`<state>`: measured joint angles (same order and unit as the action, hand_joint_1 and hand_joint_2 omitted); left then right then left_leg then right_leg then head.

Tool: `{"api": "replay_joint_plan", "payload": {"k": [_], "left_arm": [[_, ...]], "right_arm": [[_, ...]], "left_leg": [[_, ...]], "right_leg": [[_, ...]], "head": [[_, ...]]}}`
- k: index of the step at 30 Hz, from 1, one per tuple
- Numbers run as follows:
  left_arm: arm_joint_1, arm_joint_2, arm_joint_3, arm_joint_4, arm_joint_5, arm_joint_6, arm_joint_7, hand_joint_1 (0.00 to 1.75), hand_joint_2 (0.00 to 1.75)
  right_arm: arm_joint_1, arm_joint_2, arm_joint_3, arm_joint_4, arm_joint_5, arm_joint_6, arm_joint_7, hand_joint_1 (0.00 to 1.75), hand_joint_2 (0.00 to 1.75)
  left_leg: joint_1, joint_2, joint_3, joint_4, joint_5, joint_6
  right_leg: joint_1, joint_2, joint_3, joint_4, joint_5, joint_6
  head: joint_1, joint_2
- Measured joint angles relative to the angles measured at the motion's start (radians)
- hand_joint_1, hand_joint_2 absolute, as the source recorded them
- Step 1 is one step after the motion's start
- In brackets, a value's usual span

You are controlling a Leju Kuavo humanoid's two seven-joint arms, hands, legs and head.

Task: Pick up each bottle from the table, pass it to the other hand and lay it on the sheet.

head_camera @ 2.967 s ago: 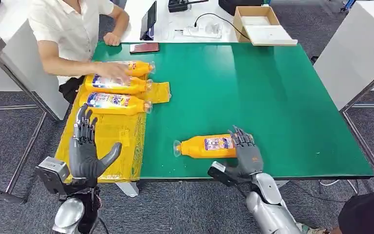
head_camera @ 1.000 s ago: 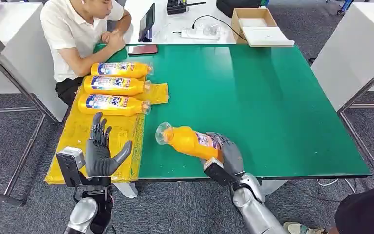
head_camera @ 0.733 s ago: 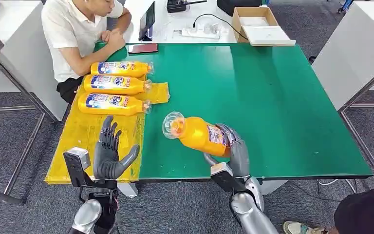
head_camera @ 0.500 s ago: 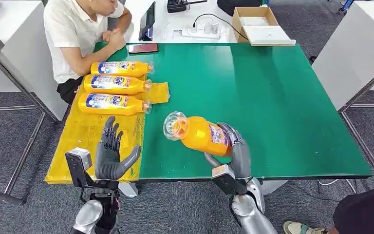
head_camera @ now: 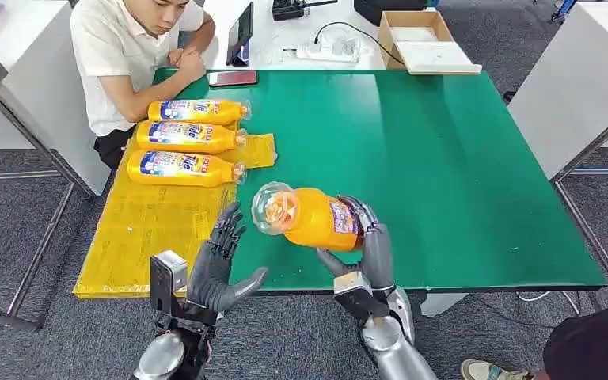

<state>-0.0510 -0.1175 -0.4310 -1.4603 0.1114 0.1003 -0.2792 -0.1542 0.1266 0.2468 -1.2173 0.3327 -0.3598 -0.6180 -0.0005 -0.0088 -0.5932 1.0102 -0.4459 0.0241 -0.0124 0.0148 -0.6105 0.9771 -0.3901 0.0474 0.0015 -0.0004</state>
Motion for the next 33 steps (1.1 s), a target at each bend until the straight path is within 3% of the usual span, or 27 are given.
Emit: {"api": "replay_joint_plan", "payload": {"k": [7,20,33], "left_arm": [[-0.003,0.005,-0.048,0.035,-0.053,0.006,0.006,0.0,1.75],[-0.023,0.004,-0.079,0.066,-0.048,0.001,0.007,0.0,1.75],[-0.029,-0.033,-0.058,0.074,0.066,0.114,-0.004,0.0,1.75]], "right_arm": [[-0.057,0.024,0.002,0.048,-0.066,0.038,0.012,1.75,1.75],[-0.121,0.082,0.09,0.25,0.048,-0.002,0.021,1.75,1.75],[-0.132,0.137,0.211,0.363,0.08,-0.032,0.016,1.75,1.75]], "left_leg": [[0.0,0.0,0.0,0.0,0.0,0.0],[0.001,0.0,0.0,0.0,0.0,0.0],[0.001,0.0,-0.001,0.0,0.0,0.0]], "right_leg": [[0.0,0.0,0.0,0.0,0.0,0.0],[0.001,-0.001,-0.001,0.0,0.0,0.0],[0.001,-0.001,-0.001,0.0,0.0,0.0]], "head": [[0.0,0.0],[0.0,0.0],[0.0,0.0]]}}
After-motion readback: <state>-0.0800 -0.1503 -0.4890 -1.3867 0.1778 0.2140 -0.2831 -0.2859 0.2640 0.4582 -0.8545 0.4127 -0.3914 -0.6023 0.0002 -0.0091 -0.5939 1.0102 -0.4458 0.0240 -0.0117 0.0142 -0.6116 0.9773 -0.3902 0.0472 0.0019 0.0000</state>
